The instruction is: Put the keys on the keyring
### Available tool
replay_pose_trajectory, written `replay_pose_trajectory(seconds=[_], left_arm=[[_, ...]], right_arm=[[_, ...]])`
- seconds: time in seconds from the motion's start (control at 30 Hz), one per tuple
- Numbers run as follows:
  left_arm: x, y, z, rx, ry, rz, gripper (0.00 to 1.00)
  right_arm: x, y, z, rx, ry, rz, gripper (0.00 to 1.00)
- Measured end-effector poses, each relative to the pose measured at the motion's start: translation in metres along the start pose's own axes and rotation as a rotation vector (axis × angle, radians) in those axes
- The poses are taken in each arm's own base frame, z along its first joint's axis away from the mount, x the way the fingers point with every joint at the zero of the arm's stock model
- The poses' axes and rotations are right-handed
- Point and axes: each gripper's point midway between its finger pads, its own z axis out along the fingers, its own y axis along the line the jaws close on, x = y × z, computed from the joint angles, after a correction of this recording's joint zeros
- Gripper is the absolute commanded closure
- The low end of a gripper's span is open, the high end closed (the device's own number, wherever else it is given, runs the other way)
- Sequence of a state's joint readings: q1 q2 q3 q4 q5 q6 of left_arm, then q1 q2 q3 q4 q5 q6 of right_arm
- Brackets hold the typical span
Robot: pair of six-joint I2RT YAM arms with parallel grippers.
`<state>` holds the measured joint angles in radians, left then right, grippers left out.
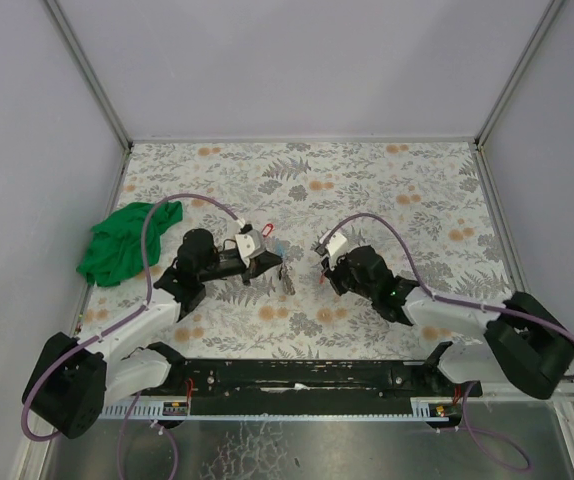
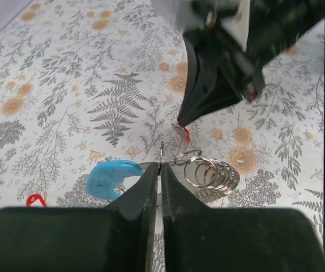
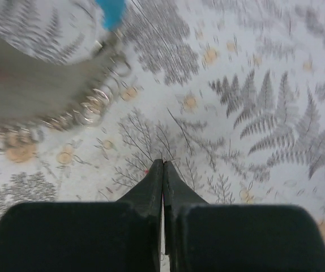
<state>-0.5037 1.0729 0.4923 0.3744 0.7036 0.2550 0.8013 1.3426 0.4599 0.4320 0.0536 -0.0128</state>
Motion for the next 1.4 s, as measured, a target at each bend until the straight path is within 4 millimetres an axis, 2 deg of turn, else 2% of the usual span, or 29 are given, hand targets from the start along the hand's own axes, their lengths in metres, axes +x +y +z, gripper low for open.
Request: replay_pose_trajectory(seconds=[0.2, 0.37, 0.5, 0.87, 1.07, 1.4], left_arm=[[0.009, -0.02, -0.005, 0.086, -0.047, 0.108, 1.0], [0.008, -0.028, -0.006, 0.149, -0.07, 0.203, 1.0], [0.008, -0.032, -0.006, 0.184, -0.079, 0.266, 1.0], [0.007, -0.037, -0.002, 0.227, -0.08, 0.327, 1.0], [0.011, -0.041, 0.001, 0.235, -0.06, 0.324, 1.0], [0.011, -0.042, 0.003, 0.224, -0.05, 0.331, 1.0]], right_arm=[[-0.063, 0.017, -0.03, -0.137, -0.142, -0.161, 1.0], [-0.088, 0.031, -0.052, -0.25, -0.178, -0.326, 1.0], [-0.089, 0.042, -0.063, -0.337, -0.201, -0.449, 1.0], [-0.085, 0.065, -0.065, -0.447, -0.242, -0.641, 1.0], [-0.084, 0.074, -0.061, -0.428, -0.238, -0.733, 1.0], [-0.1, 0.075, -0.06, -0.352, -0.288, -0.804, 1.0]])
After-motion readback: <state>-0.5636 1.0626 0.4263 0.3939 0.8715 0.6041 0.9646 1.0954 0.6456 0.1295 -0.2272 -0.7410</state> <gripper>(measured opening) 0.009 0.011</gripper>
